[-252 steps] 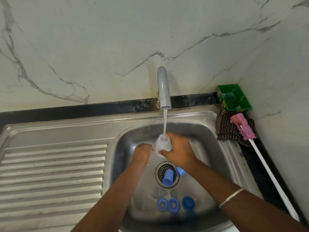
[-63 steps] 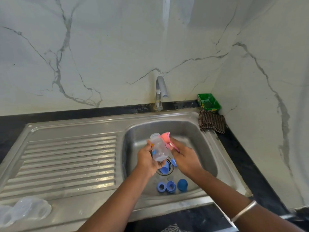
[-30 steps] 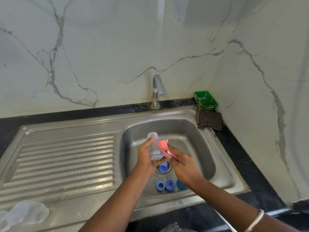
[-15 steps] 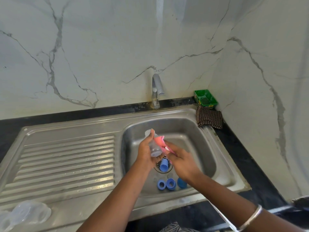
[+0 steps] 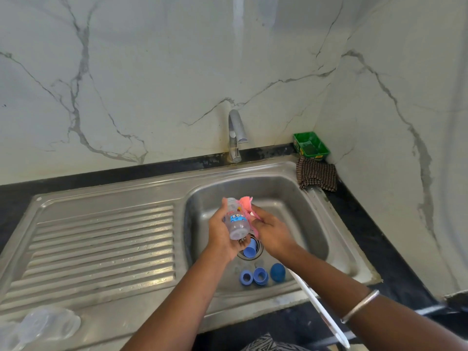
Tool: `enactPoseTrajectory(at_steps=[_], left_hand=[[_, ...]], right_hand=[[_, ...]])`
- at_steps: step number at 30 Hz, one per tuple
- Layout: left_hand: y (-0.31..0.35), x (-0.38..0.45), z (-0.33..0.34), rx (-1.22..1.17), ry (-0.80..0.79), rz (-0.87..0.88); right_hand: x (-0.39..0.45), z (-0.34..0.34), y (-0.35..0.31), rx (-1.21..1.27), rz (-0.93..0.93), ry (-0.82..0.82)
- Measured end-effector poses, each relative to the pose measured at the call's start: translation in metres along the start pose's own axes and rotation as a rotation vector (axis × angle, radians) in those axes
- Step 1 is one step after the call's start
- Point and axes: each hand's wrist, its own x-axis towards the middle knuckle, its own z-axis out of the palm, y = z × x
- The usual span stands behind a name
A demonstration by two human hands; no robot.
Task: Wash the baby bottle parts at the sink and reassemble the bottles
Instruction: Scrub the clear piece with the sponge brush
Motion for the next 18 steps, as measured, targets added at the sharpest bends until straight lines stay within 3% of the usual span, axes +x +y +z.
enactPoseTrajectory(at_steps=[4,10,14,18], left_hand=[[0.005,-0.003,0.005,-0.091,-0.024,0.039],[0.019,-0.001,0.009,-0.288,0.113,-0.043],[0.018,0.004,0.008,-0.352,0.195,-0.083],[0.006,0.002,0.011,-0.361,0.251,-0.063]], right_hand=[[0.003,0.003,0.001,0.027,-0.013,-0.018],[-0.024,0.009,0.007,0.175,-0.025,-0.007],[-0.039,0.013,0.011,-0.17,-0.163,-0.041],[-0.03,0.012,0.003,-0.428,-0.216,0.059]])
